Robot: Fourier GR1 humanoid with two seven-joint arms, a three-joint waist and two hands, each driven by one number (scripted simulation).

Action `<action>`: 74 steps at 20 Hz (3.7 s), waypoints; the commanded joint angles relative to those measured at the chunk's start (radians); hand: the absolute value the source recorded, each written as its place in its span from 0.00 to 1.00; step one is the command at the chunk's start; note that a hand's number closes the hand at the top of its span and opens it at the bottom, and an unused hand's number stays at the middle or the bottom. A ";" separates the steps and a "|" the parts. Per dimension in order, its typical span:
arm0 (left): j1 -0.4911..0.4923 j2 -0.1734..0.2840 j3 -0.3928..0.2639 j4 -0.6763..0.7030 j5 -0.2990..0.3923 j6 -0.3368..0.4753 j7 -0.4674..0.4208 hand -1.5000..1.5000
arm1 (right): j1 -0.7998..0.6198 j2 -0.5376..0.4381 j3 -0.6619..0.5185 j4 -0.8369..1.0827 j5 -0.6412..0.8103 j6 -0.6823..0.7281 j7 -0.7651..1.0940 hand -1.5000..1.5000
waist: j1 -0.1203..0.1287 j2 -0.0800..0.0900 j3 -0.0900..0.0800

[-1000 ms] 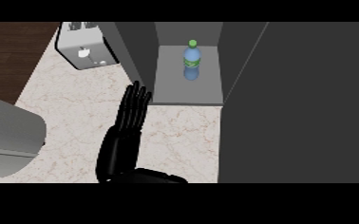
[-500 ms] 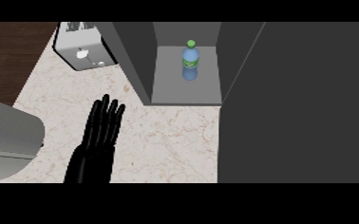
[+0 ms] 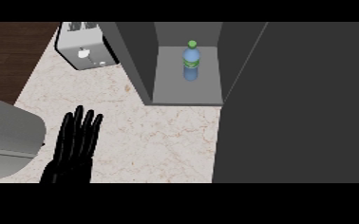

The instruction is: Pick up the bottled water, place it into the cabinet and close the cabinet

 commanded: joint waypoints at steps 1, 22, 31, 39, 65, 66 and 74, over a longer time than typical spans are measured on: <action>0.068 0.012 -0.025 -0.026 -0.019 -0.019 -0.042 0.00 | -0.078 0.029 0.157 -0.179 0.207 -0.038 0.116 1.00 | 0.005 -0.004 -0.001; 0.168 0.126 0.131 -0.075 0.100 -0.178 -0.067 0.00 | -0.615 0.186 0.348 0.055 0.349 -0.280 0.411 1.00 | 0.031 0.006 -0.006; 0.196 0.156 0.161 -0.083 0.124 -0.231 -0.080 0.00 | -0.667 0.184 0.303 0.066 0.301 -0.257 0.432 1.00 | 0.067 0.011 -0.008; 0.195 0.163 0.184 -0.084 0.146 -0.253 -0.079 0.00 | -0.648 0.184 0.277 0.103 0.225 -0.264 0.409 1.00 | 0.084 0.031 -0.007; 0.228 0.211 0.243 -0.072 0.178 -0.340 -0.098 0.00 | -0.554 0.188 -0.001 0.255 -0.179 -0.411 0.352 1.00 | 0.103 0.049 -0.003; 0.214 0.211 0.255 -0.071 0.182 -0.332 -0.094 0.00 | -0.584 0.188 -0.018 0.272 -0.181 -0.426 0.351 1.00 | 0.106 0.053 -0.003; 0.211 0.209 0.234 -0.055 0.190 -0.380 -0.093 0.00 | -0.919 0.192 -0.125 0.557 -0.212 -0.691 0.308 1.00 | 0.135 0.046 0.001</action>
